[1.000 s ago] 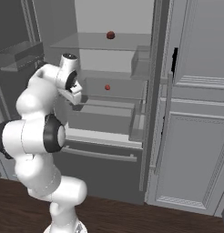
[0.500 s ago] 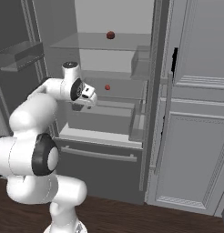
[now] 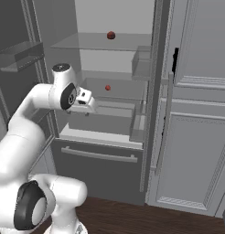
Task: Take the strawberry from the fridge and place it on top of the pancake, located on the dining counter.
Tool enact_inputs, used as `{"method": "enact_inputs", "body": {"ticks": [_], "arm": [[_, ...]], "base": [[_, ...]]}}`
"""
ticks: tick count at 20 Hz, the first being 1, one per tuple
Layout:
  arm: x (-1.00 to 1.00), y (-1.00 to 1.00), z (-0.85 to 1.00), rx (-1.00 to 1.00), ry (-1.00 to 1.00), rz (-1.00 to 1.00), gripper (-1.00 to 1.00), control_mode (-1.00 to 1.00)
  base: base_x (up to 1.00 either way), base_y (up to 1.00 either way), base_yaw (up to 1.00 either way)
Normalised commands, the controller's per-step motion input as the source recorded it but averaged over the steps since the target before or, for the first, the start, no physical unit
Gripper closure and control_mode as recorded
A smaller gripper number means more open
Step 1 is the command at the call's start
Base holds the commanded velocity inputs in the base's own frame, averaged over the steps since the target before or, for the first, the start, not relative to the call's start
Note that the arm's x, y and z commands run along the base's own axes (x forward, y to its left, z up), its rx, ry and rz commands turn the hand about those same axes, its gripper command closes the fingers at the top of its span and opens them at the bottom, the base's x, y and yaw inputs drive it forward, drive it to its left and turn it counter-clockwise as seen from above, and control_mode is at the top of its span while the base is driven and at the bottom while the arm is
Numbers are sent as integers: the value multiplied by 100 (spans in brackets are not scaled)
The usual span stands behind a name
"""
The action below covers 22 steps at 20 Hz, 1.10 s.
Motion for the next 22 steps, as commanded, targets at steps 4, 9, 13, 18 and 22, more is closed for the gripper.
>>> {"method": "enact_inputs", "body": {"ticks": [4, 9, 13, 18, 22], "arm": [[-100, 0, 17, 10, 7, -8, -100, -100], [-100, 0, -4, 4, -8, -7, -100, -100], [-62, 4, -18, -13, -13, 0, -100, -100], [-37, 0, -22, -2, -11, 1, -100, -100], [-28, 0, -31, 0, -2, 2, -100, -100]], "base": [[0, 0, 0], [0, 0, 0], [0, 0, 0], [0, 0, 0], [0, 0, 0]]}}
